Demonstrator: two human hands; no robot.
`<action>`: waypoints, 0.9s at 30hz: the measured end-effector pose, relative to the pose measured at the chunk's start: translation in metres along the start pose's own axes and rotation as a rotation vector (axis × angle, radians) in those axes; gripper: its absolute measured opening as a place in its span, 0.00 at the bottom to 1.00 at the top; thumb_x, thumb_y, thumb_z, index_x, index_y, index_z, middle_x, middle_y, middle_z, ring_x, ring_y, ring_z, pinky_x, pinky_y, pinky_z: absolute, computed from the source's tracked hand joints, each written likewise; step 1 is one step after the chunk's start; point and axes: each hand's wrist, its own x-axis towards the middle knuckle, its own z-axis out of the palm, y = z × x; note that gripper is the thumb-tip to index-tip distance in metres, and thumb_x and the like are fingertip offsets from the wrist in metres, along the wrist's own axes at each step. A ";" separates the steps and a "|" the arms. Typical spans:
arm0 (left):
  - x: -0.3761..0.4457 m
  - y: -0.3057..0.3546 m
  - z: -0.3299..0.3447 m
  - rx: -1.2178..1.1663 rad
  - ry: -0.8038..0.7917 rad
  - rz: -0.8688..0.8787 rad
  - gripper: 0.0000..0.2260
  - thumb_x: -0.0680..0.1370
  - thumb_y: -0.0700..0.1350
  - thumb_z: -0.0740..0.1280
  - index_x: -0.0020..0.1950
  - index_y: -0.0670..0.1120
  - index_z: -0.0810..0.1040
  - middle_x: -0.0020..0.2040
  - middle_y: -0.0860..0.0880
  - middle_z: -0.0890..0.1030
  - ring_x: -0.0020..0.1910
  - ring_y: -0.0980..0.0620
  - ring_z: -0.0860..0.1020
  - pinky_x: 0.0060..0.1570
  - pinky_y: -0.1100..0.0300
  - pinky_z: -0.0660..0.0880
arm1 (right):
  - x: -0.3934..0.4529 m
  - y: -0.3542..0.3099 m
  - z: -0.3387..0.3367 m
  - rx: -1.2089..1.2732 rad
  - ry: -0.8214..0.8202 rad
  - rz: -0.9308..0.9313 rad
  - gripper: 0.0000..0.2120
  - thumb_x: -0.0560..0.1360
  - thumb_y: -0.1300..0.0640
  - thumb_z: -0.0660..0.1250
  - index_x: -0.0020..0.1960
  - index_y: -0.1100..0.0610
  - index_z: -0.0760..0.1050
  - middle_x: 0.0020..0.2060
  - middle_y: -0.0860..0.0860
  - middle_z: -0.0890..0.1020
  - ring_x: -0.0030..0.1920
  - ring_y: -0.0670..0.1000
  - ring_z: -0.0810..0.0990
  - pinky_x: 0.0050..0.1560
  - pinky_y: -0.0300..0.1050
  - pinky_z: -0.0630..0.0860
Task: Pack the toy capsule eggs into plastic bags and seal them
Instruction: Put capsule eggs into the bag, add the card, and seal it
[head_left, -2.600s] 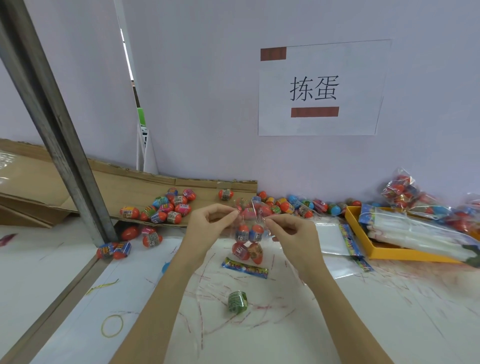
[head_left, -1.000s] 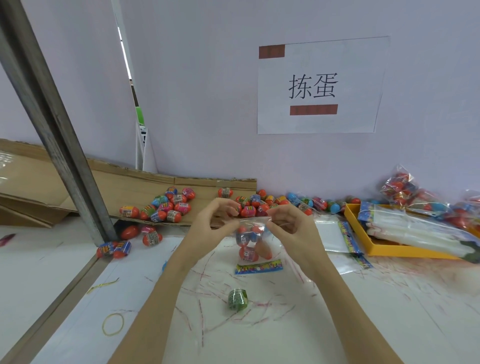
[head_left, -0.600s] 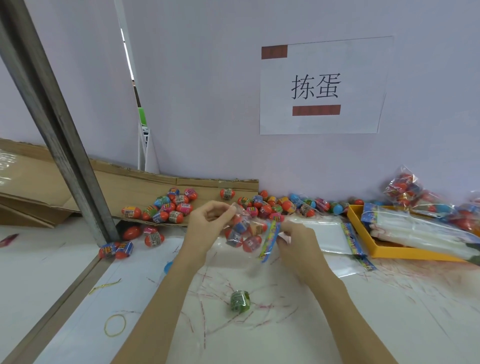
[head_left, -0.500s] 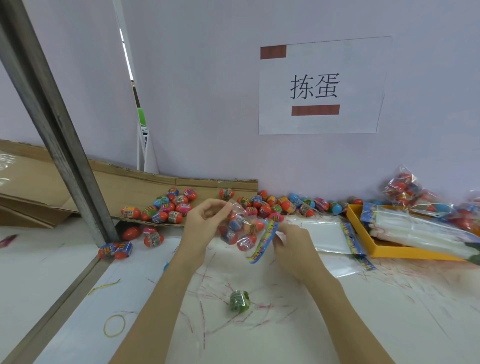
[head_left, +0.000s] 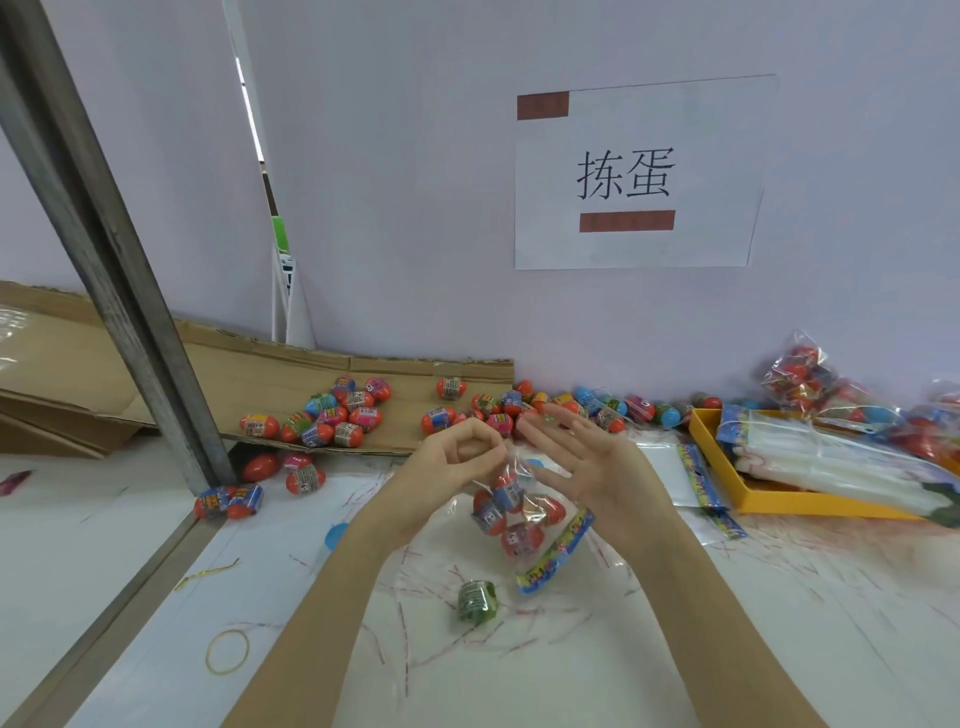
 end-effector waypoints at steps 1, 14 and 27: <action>-0.001 0.000 0.000 0.008 -0.020 0.000 0.04 0.83 0.43 0.69 0.54 0.43 0.80 0.48 0.50 0.86 0.48 0.53 0.83 0.52 0.59 0.80 | -0.001 -0.001 -0.001 0.056 -0.011 -0.002 0.18 0.83 0.60 0.61 0.71 0.62 0.73 0.66 0.60 0.81 0.67 0.58 0.81 0.65 0.64 0.79; 0.006 -0.011 -0.011 0.080 0.252 0.022 0.02 0.82 0.40 0.70 0.52 0.44 0.84 0.47 0.48 0.87 0.47 0.51 0.85 0.48 0.61 0.81 | 0.004 0.010 -0.006 -0.854 0.326 -0.290 0.11 0.84 0.51 0.65 0.51 0.52 0.85 0.44 0.46 0.88 0.47 0.46 0.86 0.57 0.51 0.83; 0.005 -0.005 -0.008 -0.079 0.407 0.028 0.02 0.78 0.43 0.76 0.48 0.46 0.88 0.46 0.43 0.88 0.42 0.50 0.85 0.44 0.57 0.83 | -0.002 0.023 0.008 -0.985 0.276 -0.355 0.14 0.83 0.48 0.67 0.42 0.51 0.85 0.34 0.45 0.85 0.38 0.46 0.84 0.41 0.43 0.80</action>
